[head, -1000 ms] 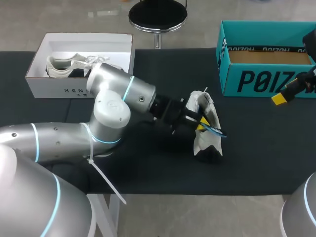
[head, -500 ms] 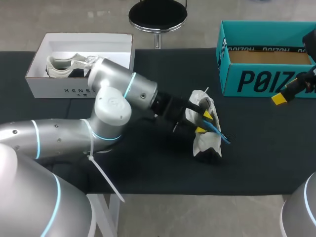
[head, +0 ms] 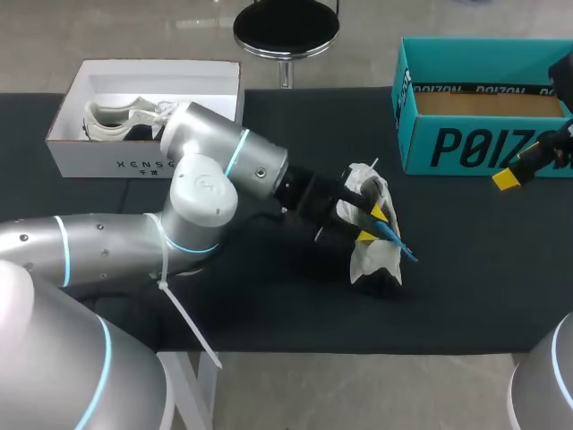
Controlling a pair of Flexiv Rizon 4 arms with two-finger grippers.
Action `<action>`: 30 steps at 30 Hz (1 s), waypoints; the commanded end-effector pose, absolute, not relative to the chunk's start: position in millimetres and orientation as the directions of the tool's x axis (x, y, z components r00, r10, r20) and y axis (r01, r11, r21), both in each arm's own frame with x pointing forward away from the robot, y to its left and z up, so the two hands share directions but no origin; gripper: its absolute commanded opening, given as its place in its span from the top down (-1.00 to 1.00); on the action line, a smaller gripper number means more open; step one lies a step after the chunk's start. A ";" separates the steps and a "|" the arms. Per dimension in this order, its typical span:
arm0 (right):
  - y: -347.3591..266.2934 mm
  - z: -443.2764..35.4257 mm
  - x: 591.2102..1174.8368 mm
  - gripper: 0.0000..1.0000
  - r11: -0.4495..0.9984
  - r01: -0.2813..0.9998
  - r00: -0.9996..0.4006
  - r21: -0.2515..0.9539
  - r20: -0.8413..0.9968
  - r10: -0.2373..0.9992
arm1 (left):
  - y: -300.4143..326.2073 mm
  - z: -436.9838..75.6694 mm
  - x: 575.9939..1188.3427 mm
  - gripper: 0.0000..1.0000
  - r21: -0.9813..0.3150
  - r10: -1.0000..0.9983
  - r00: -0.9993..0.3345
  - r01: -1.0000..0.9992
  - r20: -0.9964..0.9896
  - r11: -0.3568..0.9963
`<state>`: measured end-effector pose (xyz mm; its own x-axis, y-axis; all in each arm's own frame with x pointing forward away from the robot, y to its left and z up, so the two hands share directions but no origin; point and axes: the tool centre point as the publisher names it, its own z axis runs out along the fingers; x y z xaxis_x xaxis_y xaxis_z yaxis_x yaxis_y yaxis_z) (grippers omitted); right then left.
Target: Take the shoe out of the shoebox, open the shoe tongue, remove and reinsert the insole, then place the shoe into the shoebox
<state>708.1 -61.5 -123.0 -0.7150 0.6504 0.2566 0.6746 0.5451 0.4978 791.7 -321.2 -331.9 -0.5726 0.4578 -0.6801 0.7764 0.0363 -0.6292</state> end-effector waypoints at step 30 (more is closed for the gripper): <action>-61.0 -123.6 710.0 -1.00 0.547 0.676 -0.714 0.494 0.257 0.651 | -326.2 -304.7 766.8 1.00 -0.689 0.337 -0.638 0.724 -0.693 -0.047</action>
